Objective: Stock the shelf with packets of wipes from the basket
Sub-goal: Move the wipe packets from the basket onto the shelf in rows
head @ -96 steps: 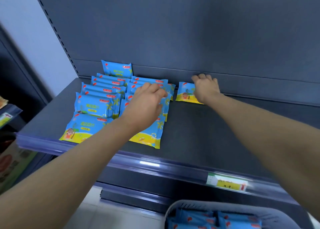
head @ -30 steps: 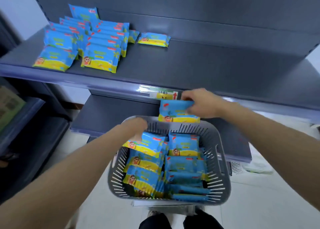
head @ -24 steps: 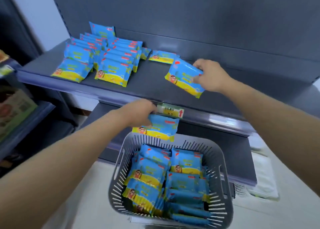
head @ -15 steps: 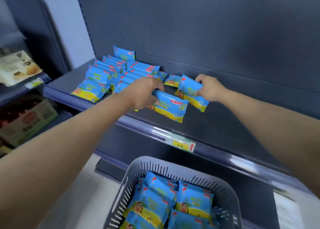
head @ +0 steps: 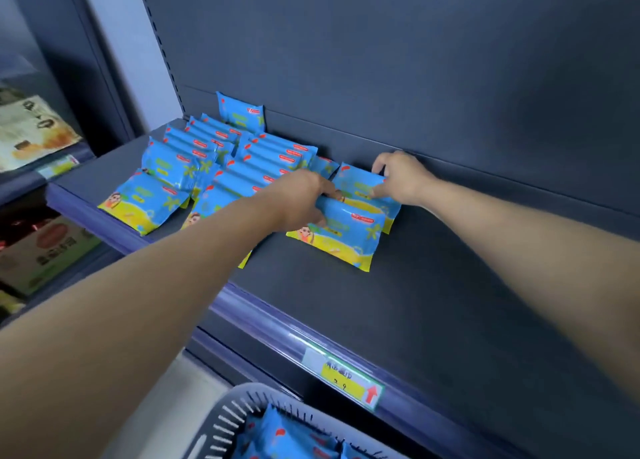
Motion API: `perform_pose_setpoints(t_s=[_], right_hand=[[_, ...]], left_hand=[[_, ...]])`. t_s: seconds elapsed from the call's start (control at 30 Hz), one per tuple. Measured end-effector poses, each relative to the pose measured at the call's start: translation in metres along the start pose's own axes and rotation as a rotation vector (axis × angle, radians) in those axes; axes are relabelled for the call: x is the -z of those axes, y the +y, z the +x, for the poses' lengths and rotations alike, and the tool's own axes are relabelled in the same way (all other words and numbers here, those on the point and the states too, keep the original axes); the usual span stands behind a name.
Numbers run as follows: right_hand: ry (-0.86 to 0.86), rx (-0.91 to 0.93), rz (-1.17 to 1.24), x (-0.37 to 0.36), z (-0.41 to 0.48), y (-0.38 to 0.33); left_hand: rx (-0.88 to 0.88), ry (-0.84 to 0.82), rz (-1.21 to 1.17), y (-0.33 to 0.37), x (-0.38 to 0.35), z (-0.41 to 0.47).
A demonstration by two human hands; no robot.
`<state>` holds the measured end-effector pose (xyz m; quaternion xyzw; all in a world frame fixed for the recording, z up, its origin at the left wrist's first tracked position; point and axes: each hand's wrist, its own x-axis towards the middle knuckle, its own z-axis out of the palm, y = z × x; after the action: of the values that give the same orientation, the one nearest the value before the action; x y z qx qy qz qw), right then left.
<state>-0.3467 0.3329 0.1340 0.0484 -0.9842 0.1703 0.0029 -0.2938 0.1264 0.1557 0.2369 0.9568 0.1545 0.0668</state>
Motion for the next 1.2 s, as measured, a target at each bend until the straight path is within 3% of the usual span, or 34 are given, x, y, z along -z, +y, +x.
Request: perform_pose_setpoints(t_s=[0.27,0.43,0.6,0.83,1.2], right_hand=[[0.15,0.018,0.023,0.006,-0.004,0.016],[0.244,0.076,0.032,0.012,-0.037,0.009],[0.294,0.158,-0.076,0.026,-0.08,-0.006],[0.386,0.245,-0.353,0.046,-0.164,-0.044],[0.643,0.237,-0.314,0.06,-0.307,-0.131]], left_hand=[[0.041,0.052,0.119,0.006,-0.021,0.041],[0.031,0.181,0.25,0.014,-0.043,0.037],[-0.001,0.307,0.223,0.022,-0.034,0.016],[-0.23,0.504,0.21,0.057,-0.009,-0.053],[-0.522,0.808,0.134,0.084,0.045,-0.215]])
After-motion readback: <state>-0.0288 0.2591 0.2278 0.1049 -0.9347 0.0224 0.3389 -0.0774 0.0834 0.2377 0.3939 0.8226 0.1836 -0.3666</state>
